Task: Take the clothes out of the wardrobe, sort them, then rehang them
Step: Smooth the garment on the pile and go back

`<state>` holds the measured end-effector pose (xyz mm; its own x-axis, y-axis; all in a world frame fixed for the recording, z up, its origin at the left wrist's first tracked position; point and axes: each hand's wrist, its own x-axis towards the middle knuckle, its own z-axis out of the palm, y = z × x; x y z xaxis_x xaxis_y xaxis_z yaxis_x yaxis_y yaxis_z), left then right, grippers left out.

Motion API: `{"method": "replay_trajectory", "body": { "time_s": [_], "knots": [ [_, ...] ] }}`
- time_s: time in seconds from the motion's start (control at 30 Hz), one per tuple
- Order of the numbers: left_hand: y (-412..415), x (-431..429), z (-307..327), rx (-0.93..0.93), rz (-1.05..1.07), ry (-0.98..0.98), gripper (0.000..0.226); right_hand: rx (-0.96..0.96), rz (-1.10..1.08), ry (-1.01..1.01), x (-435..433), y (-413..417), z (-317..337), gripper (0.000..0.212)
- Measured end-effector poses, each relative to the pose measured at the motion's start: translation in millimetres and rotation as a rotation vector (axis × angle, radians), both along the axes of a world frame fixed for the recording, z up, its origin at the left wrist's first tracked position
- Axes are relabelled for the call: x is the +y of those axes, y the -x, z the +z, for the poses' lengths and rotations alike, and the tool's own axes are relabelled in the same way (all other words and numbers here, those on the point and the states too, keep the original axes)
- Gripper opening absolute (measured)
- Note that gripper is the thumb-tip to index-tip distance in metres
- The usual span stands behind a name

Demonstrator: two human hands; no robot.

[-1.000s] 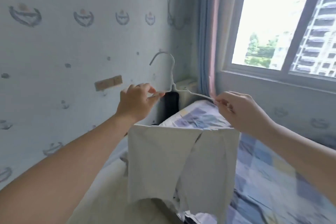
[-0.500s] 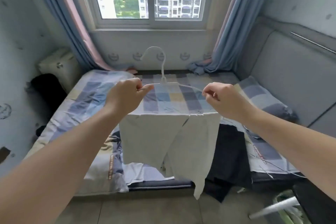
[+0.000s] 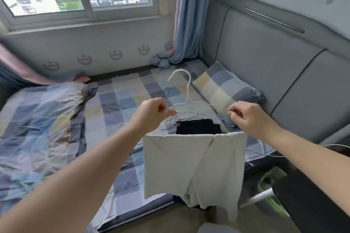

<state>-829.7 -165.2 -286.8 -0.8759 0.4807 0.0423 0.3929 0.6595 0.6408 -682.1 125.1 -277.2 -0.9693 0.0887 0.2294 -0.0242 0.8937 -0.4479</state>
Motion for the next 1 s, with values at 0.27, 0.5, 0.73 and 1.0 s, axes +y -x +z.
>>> {"method": "replay_trajectory", "body": {
  "time_s": [0.27, 0.5, 0.73, 1.0],
  "knots": [
    [95, 149, -104, -0.127, 0.120, 0.051, 0.035, -0.213, -0.077, 0.098, 138, 108, -109, 0.013],
    [148, 223, -198, -0.235, 0.201, 0.128, 0.030, -0.390, -0.211, 0.089, 207, 181, -215, 0.016],
    [194, 256, -326, -0.293, 0.210, 0.150, 0.019, -0.491, -0.339, 0.069, 233, 249, -347, 0.018],
    [277, 289, -455, -0.210, 0.220, 0.144, 0.006, -0.493, -0.301, 0.129, 248, 312, -486, 0.037]
  ]
}}
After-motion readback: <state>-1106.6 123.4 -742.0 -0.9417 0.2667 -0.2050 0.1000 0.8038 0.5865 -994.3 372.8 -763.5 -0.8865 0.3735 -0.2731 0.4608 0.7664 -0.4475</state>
